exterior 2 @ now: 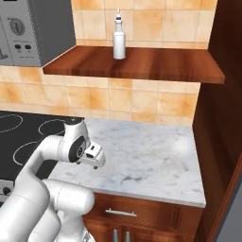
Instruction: Move the cutting board and knife to the sink. Then move spray from the shelves to the counter.
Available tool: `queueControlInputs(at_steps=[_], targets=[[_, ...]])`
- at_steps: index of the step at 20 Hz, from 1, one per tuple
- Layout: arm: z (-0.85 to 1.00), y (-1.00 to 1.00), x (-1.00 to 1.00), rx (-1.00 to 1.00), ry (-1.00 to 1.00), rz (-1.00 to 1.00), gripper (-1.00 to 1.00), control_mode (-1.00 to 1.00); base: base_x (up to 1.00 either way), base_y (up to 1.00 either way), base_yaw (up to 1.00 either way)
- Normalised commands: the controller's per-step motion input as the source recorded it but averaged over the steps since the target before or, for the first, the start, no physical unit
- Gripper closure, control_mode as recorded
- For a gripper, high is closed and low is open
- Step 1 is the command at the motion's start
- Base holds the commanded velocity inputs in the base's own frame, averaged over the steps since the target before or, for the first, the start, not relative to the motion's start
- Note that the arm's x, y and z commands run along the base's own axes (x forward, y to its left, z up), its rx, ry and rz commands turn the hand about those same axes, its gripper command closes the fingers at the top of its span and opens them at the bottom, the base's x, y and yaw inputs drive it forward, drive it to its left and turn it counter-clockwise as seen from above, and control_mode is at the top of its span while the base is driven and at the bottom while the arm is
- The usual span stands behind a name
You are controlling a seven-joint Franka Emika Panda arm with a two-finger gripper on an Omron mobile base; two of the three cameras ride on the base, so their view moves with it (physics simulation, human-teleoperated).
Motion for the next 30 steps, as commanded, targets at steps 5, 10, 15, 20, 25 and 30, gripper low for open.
queueControlInputs(at_steps=[5,10,15,20,25,30], targets=[[0.00,0.00,0.00,0.00,0.00,0.00,-1.00,1.00,0.47,0.02,0.04],[0.00,0.00,0.00,0.00,0.00,0.00,-1.00,1.00,0.01,0.00,0.00],[0.00,0.00,0.00,0.00,0.00,0.00,-1.00,1.00,0.00,0.00,0.00],[0.00,0.00,0.00,0.00,0.00,0.00,-1.00,1.00,0.00,0.00,0.01],[0.09,0.00,0.00,0.02,-0.08,0.06,-1.00,-1.00,0.02,0.00,0.03],[0.40,0.00,0.00,0.06,-0.26,0.10,-1.00,-1.00,0.00,0.00,0.00]])
